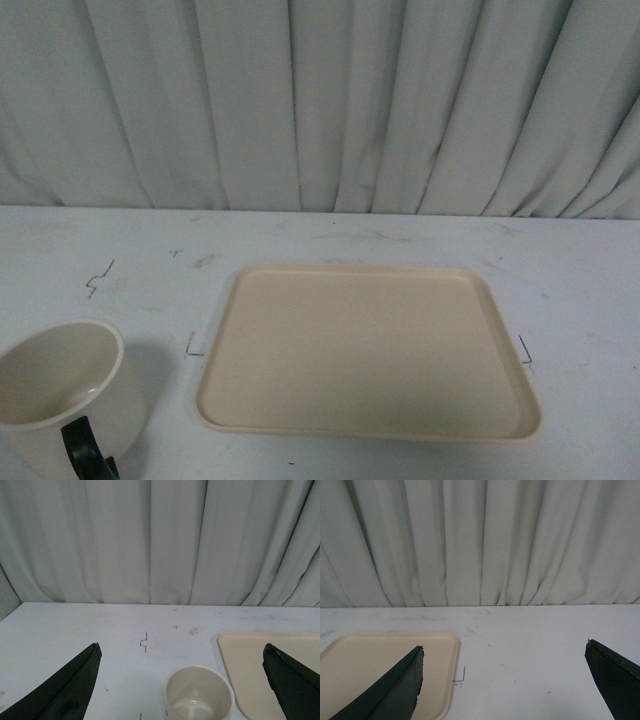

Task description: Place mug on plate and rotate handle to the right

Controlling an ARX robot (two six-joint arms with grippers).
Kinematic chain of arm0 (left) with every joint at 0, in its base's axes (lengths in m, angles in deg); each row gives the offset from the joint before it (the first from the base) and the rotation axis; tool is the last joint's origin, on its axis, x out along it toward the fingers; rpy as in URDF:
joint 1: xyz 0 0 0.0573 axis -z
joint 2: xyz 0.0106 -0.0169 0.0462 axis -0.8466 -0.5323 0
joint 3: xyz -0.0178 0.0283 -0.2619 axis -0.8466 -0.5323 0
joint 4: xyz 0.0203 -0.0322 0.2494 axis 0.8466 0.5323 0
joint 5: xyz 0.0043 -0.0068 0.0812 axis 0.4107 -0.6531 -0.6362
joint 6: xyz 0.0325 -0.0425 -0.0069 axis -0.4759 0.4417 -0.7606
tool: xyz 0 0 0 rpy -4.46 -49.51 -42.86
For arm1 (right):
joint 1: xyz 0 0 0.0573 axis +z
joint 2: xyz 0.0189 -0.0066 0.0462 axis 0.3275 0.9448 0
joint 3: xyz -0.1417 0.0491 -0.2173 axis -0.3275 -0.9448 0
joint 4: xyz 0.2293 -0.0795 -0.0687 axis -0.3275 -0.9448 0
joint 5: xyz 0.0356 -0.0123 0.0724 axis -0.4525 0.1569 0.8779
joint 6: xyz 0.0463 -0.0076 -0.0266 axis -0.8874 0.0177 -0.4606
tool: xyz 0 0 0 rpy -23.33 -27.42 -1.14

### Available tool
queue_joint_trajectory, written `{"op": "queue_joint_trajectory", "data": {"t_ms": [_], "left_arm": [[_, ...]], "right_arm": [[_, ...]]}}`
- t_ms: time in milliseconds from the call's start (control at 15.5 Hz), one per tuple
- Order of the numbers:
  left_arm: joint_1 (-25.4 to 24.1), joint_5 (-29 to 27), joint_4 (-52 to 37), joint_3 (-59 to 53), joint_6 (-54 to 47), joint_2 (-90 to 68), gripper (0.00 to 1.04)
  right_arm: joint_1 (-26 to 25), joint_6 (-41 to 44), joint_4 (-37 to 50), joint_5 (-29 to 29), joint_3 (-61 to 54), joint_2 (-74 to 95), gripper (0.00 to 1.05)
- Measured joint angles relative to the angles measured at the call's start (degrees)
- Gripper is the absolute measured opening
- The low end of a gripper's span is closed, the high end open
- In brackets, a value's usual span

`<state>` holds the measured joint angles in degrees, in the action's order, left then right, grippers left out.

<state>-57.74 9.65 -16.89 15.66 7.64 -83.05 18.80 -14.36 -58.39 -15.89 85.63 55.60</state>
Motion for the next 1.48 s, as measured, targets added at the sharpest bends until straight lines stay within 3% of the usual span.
{"op": "queue_joint_trajectory", "data": {"t_ms": [837,901,966,1030,1159,1481], "left_arm": [[0.00,0.00,0.00,0.00,0.00,0.00,0.98],[0.52,-3.39,10.62,3.74,0.66,-4.15,0.98],[-1.16,-2.80,18.10,9.94,0.20,-17.03,0.98],[-4.24,0.35,17.86,15.06,-2.03,-29.00,0.98],[-4.68,5.90,16.35,23.61,-5.60,-46.51,0.98],[-1.27,7.82,16.94,38.60,-6.29,-77.05,0.98]], "right_arm": [[0.00,0.00,0.00,0.00,0.00,0.00,0.98],[0.00,0.00,-0.04,0.00,0.00,0.00,0.98],[0.00,-0.02,-0.02,0.04,0.00,0.00,0.98],[0.00,-0.04,0.07,0.02,0.00,-0.02,0.98],[0.00,-0.02,0.00,0.00,0.00,0.00,0.98],[0.00,-0.04,0.02,0.00,0.00,0.00,0.98]]}}
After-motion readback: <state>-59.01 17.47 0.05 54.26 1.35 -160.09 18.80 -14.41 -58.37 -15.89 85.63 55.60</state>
